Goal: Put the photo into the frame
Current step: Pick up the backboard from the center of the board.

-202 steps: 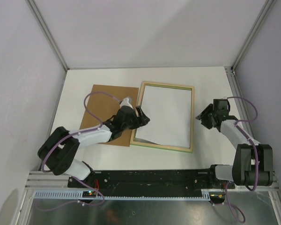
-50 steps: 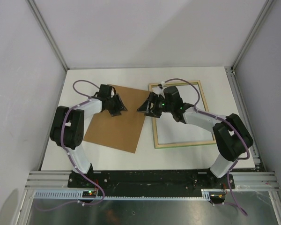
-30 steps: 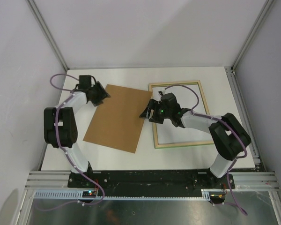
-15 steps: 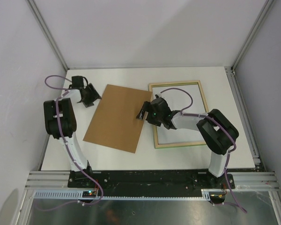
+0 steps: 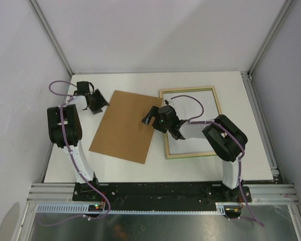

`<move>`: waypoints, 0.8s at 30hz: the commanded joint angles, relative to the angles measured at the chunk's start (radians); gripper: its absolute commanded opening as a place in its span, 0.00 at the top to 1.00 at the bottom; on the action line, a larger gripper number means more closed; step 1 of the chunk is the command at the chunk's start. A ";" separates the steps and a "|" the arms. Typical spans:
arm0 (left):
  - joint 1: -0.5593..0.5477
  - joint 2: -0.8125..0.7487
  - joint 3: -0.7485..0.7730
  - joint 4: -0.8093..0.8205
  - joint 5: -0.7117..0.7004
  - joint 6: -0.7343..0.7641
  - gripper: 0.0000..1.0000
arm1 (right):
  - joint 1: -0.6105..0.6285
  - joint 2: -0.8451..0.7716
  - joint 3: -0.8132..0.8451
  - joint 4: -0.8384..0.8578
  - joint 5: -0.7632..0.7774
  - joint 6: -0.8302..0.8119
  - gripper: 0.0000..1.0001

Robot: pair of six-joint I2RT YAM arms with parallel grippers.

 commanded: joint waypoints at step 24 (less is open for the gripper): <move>-0.071 -0.035 -0.092 -0.021 0.180 -0.012 0.42 | 0.001 -0.091 0.049 0.257 -0.235 0.083 0.48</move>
